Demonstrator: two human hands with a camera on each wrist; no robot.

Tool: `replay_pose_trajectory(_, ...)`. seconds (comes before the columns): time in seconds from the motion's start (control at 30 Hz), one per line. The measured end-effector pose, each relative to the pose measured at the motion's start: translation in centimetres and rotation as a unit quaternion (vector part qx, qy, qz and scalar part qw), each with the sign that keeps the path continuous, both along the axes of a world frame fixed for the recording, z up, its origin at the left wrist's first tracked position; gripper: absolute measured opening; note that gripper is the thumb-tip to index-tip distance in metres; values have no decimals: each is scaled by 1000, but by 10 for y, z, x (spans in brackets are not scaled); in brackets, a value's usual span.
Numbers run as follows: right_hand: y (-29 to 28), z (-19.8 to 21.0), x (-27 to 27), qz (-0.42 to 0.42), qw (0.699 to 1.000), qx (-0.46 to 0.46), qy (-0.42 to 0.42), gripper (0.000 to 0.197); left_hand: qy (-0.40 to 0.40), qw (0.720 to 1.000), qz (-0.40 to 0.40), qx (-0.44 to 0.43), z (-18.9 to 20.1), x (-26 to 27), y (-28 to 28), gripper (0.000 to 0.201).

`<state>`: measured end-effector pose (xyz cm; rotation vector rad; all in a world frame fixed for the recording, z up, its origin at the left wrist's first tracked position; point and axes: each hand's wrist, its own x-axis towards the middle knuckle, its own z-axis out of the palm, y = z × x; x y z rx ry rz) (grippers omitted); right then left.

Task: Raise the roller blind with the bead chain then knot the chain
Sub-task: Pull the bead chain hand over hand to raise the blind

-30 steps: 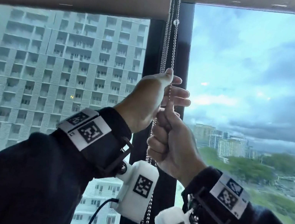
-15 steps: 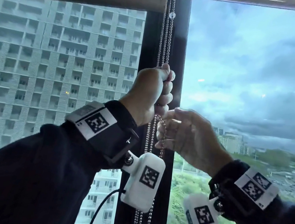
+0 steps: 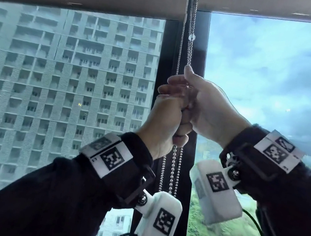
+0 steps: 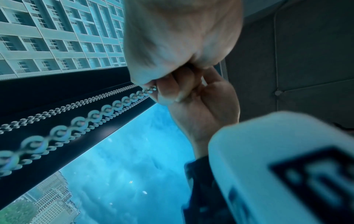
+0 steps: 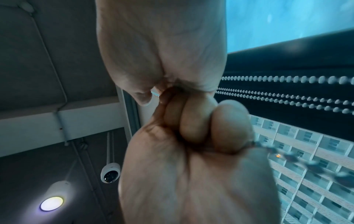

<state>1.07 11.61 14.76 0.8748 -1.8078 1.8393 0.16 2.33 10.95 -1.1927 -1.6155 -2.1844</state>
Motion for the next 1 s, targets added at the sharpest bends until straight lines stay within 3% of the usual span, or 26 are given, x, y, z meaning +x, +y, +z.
replay_pose_trajectory(0.1,-11,5,-1,37,998,-58,3,35,1,1000,-15,-3,-5,0,-4,37)
replay_pose_trajectory(0.33,-21,11,-3,88,989,-119,5,31,1,1000,-10,-23,-13,0,-18,33)
replay_pose_trajectory(0.53,-23,10,2,103,986,-130,-15,31,-3,999,-30,-27,-18,2,-18,41)
replay_pose_trajectory(1.0,-15,4,-1,134,985,-102,-36,38,-7,996,-52,-67,-44,-1,-17,37)
